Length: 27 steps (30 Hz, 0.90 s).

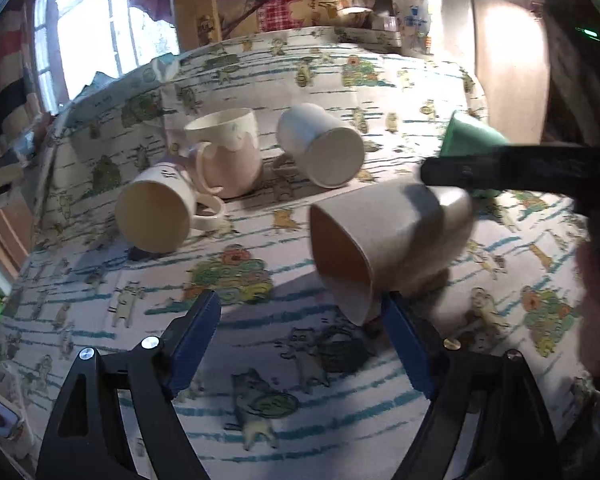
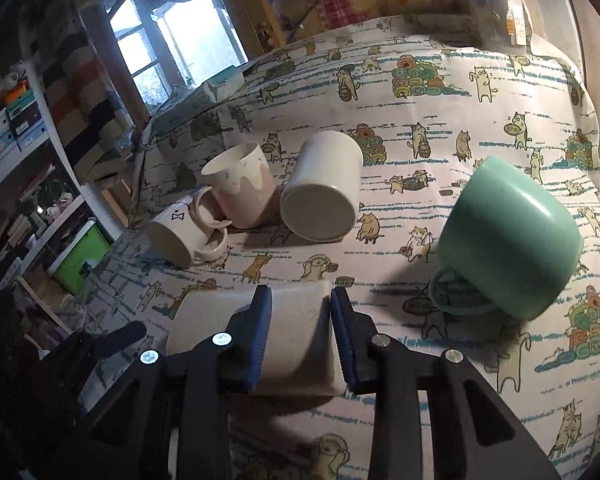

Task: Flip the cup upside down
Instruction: 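Close the right tool's fingers around the cream cup's body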

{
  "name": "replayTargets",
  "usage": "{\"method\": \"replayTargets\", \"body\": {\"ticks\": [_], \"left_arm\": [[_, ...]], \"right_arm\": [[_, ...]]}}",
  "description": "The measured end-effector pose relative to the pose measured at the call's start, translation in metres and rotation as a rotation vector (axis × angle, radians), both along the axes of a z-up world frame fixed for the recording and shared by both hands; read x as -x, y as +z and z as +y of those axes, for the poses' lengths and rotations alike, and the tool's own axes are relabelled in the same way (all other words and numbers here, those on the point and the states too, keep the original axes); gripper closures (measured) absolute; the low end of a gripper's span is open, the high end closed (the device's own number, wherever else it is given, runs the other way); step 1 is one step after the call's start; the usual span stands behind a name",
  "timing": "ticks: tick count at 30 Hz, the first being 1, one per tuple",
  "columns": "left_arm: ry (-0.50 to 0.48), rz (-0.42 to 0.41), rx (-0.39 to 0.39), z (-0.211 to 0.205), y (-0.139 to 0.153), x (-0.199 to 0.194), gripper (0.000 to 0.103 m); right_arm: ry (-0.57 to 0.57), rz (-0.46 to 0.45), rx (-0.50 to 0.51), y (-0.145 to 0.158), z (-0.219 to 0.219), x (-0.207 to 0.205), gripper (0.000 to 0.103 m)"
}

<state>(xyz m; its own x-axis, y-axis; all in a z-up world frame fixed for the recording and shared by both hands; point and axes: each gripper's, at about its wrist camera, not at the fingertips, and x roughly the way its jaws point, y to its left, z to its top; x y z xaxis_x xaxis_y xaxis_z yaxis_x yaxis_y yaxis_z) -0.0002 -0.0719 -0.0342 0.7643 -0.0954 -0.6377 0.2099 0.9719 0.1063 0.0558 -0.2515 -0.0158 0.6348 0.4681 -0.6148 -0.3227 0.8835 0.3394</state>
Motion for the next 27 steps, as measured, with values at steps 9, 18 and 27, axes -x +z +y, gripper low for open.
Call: {"method": "replayTargets", "body": {"ticks": [9,18,27], "left_arm": [[0.068,0.015,0.025,0.023,0.004,-0.024,0.032],[0.092,0.031,0.075,0.039,0.02,-0.047,0.049],[-0.037,0.126,0.147,0.024,0.01,-0.025,0.075]], "right_arm": [[0.104,0.012,0.02,-0.006,0.01,0.029,0.07],[0.175,0.038,0.06,-0.02,0.022,0.035,0.069],[-0.041,-0.062,0.016,0.007,-0.018,0.021,0.057]]}}
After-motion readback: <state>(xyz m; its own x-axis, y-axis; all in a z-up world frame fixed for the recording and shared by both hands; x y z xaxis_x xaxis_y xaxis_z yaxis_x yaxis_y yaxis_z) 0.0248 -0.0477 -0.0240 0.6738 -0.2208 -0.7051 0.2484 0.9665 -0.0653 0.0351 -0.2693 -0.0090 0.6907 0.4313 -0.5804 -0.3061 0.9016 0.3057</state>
